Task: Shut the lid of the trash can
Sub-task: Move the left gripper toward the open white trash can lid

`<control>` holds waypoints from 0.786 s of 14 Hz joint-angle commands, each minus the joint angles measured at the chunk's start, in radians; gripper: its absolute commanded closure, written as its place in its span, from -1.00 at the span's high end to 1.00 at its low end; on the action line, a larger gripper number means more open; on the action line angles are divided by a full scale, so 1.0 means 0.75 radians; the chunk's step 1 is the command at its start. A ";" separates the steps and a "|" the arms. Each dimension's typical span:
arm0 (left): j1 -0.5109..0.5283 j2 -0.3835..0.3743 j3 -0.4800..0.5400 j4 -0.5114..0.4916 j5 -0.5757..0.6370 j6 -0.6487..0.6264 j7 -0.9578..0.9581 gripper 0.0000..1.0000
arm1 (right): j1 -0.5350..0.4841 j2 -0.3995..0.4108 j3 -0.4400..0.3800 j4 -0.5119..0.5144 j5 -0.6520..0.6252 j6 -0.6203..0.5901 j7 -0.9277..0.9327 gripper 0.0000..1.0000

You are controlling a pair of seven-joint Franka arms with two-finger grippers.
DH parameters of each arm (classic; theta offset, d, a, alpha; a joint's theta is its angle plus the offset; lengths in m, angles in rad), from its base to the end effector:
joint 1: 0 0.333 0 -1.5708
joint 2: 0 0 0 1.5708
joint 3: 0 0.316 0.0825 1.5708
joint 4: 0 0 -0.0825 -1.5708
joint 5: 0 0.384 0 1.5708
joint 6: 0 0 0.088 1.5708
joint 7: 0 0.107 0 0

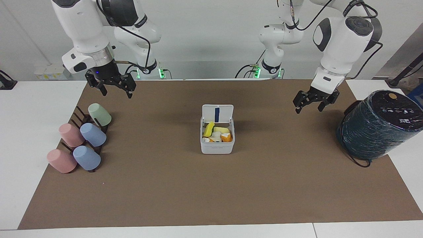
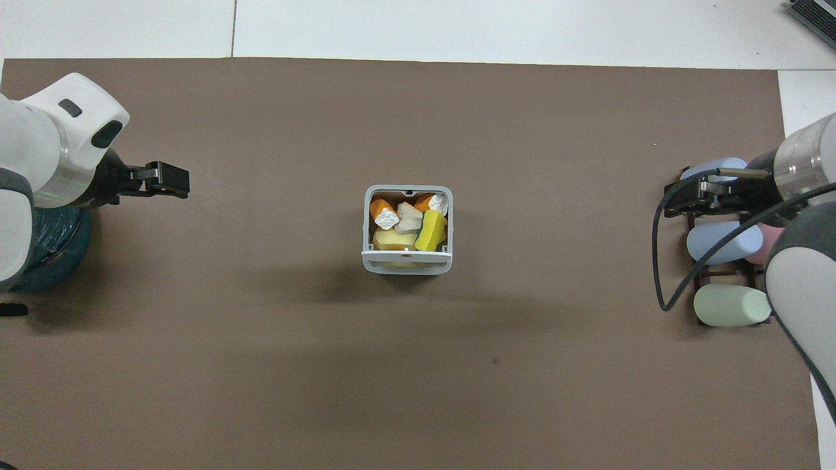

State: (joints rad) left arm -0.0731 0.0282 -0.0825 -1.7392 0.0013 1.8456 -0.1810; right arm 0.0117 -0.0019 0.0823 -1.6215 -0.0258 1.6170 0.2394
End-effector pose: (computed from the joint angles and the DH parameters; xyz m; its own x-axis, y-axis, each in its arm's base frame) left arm 0.5733 -0.0893 0.5527 0.9967 0.0257 0.0768 0.0246 -0.9996 0.0151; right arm 0.5550 0.0497 0.6056 0.9896 -0.1436 0.0036 -0.1437 -0.9893 0.0258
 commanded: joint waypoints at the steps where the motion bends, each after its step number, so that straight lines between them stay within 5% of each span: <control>1: 0.008 -0.001 -0.007 0.002 0.021 -0.004 0.016 1.00 | -0.014 -0.004 0.005 -0.002 0.010 -0.002 -0.027 1.00; 6: -0.023 -0.015 -0.017 -0.023 0.021 -0.023 0.006 1.00 | -0.014 -0.004 0.005 -0.002 0.010 -0.002 -0.027 1.00; 11: -0.192 -0.084 -0.019 -0.153 0.017 -0.039 -0.067 1.00 | -0.014 -0.004 0.005 -0.002 0.010 -0.002 -0.027 1.00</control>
State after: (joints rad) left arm -0.1616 0.0233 -0.1042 -1.7806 0.0013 1.8288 -0.1933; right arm 0.0117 -0.0019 0.0823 -1.6215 -0.0258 1.6170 0.2394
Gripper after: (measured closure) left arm 0.000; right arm 0.000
